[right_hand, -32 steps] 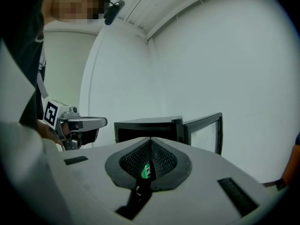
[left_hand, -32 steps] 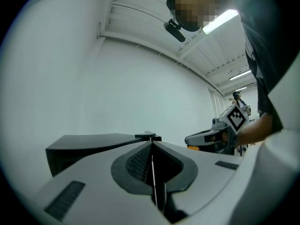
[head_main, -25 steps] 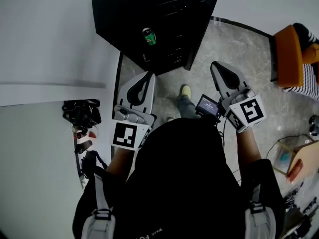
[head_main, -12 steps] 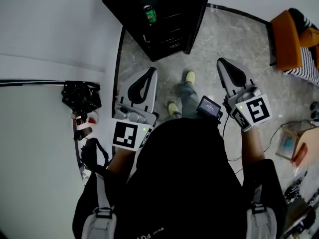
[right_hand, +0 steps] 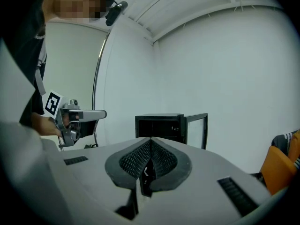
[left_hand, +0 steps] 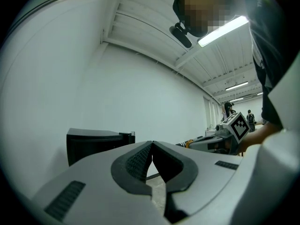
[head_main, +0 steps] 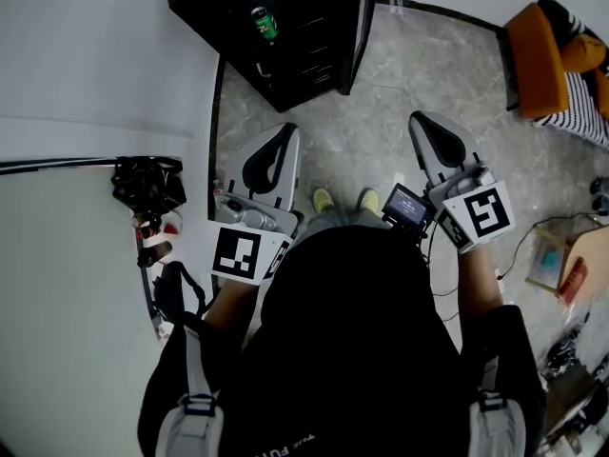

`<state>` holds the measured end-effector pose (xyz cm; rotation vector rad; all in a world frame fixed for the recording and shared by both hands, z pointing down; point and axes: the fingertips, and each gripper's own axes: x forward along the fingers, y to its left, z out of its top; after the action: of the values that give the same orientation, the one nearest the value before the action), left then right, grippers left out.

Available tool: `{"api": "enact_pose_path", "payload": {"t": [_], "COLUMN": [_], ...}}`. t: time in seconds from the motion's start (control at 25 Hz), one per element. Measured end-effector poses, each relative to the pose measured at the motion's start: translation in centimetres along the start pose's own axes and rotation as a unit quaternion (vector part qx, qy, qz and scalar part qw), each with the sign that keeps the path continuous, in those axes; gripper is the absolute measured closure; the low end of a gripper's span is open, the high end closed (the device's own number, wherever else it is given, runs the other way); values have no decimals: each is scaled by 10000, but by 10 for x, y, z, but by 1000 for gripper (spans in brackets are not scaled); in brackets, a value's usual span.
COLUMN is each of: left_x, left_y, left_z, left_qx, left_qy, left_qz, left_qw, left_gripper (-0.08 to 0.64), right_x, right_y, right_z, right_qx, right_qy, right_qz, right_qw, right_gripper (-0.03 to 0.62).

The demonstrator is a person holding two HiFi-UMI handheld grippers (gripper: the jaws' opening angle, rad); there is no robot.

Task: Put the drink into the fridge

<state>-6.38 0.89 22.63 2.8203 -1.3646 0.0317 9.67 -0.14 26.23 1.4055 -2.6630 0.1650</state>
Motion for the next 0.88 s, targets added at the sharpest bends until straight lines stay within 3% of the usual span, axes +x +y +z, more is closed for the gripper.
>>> {"api": "enact_pose_path", "payload": {"t": [0.28, 0.48, 0.88], "left_x": [26, 34, 36], "left_y": [-28, -46, -55], "left_z": [1, 1, 2], "left_qx": [-129, 130, 104], "left_qy": [104, 172, 159], "left_qz": [-194, -268, -403], "left_qw": [9997, 9994, 9990], "left_gripper": [548, 548, 548], "right_x": [-24, -34, -43], "right_y": [-26, -31, -32], "right_z": [-14, -24, -21], "right_qx": [240, 325, 300], "right_qy": [163, 287, 216], "right_qz": [-67, -106, -150], "right_qw": [9996, 9990, 9992], "right_gripper": [581, 581, 581]}}
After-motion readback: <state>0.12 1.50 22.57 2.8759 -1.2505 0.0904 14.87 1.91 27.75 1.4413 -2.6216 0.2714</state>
